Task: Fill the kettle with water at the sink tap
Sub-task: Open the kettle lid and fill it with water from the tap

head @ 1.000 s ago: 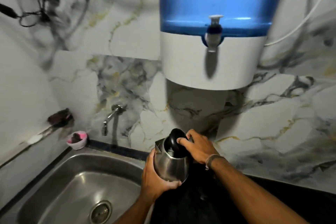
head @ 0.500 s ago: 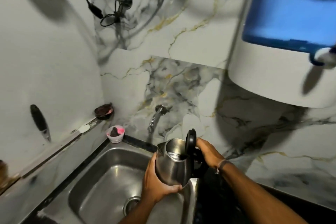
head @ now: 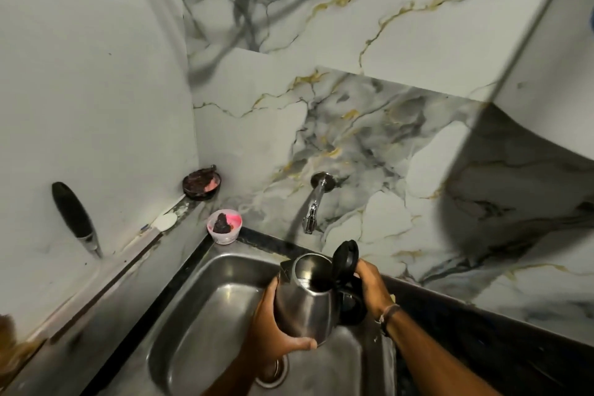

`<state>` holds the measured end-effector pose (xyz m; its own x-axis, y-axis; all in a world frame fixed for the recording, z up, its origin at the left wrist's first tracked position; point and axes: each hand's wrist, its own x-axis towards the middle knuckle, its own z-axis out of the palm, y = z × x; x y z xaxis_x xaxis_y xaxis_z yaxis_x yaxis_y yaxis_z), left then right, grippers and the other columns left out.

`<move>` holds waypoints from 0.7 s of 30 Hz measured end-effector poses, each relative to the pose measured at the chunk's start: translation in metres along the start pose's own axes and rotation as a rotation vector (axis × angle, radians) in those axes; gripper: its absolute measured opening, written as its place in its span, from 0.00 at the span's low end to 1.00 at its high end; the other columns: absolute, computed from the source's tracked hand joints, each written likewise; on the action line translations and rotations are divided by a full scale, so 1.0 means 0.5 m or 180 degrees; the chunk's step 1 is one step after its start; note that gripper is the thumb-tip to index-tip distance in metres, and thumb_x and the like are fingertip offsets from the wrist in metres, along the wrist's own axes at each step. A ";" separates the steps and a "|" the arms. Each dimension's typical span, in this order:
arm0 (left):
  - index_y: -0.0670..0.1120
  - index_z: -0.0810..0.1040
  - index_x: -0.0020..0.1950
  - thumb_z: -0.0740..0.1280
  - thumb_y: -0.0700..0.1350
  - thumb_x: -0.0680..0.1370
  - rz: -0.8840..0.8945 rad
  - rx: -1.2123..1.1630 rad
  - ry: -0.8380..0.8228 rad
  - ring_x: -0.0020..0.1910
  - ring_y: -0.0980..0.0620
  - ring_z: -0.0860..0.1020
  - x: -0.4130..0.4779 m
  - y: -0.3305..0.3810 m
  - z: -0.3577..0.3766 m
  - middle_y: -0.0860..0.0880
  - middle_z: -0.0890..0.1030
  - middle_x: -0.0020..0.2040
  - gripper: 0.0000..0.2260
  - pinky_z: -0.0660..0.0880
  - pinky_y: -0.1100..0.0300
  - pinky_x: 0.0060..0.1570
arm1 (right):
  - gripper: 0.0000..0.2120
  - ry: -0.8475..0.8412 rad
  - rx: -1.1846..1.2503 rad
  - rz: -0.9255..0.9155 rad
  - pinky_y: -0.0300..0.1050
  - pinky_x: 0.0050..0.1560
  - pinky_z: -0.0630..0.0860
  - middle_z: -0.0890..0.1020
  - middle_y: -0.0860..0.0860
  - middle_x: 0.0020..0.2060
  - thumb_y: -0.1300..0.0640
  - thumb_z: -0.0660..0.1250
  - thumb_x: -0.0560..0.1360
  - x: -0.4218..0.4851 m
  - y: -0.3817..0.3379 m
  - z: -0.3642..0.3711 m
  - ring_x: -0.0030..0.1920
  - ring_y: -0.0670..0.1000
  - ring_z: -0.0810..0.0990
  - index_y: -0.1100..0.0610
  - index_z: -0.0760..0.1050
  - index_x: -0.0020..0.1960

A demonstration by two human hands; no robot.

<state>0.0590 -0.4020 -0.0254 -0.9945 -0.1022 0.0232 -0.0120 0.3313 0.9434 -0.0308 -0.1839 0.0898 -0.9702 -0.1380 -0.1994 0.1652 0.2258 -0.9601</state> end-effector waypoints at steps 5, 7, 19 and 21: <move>0.57 0.56 0.86 0.77 0.70 0.69 -0.0124 0.0097 -0.0130 0.82 0.52 0.66 0.064 -0.054 -0.079 0.59 0.65 0.82 0.52 0.65 0.55 0.78 | 0.21 0.0182 -0.0015 0.0014 0.55 0.55 0.79 0.86 0.53 0.42 0.36 0.65 0.66 0.033 0.023 0.027 0.48 0.53 0.83 0.53 0.84 0.40; 0.54 0.63 0.85 0.70 0.69 0.75 -0.0281 -0.0005 0.0122 0.80 0.48 0.71 0.122 -0.036 -0.122 0.53 0.70 0.82 0.42 0.69 0.55 0.75 | 0.19 0.0225 -0.0046 0.0079 0.51 0.53 0.80 0.87 0.51 0.40 0.35 0.65 0.67 0.040 0.030 0.028 0.47 0.51 0.84 0.50 0.85 0.38; 0.50 0.89 0.51 0.90 0.56 0.60 -0.0193 0.0118 -0.0536 0.49 0.50 0.89 0.409 0.212 -0.112 0.51 0.90 0.46 0.24 0.85 0.55 0.56 | 0.27 0.0462 -0.0101 0.0092 0.66 0.64 0.79 0.84 0.71 0.54 0.44 0.61 0.75 0.084 0.038 0.041 0.51 0.59 0.81 0.70 0.80 0.52; 0.51 0.89 0.49 0.91 0.55 0.58 -0.0202 0.0176 -0.0587 0.44 0.54 0.89 0.417 0.208 -0.099 0.52 0.91 0.42 0.24 0.85 0.59 0.51 | 0.27 0.0511 -0.0082 0.0082 0.66 0.63 0.79 0.83 0.73 0.54 0.44 0.61 0.75 0.092 0.039 0.047 0.50 0.58 0.80 0.70 0.79 0.51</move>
<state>-0.1443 -0.4353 0.0940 -0.9937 0.0473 -0.1016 -0.0761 0.3812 0.9213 -0.0681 -0.2083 0.0572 -0.9819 0.0235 -0.1881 0.1879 0.2522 -0.9493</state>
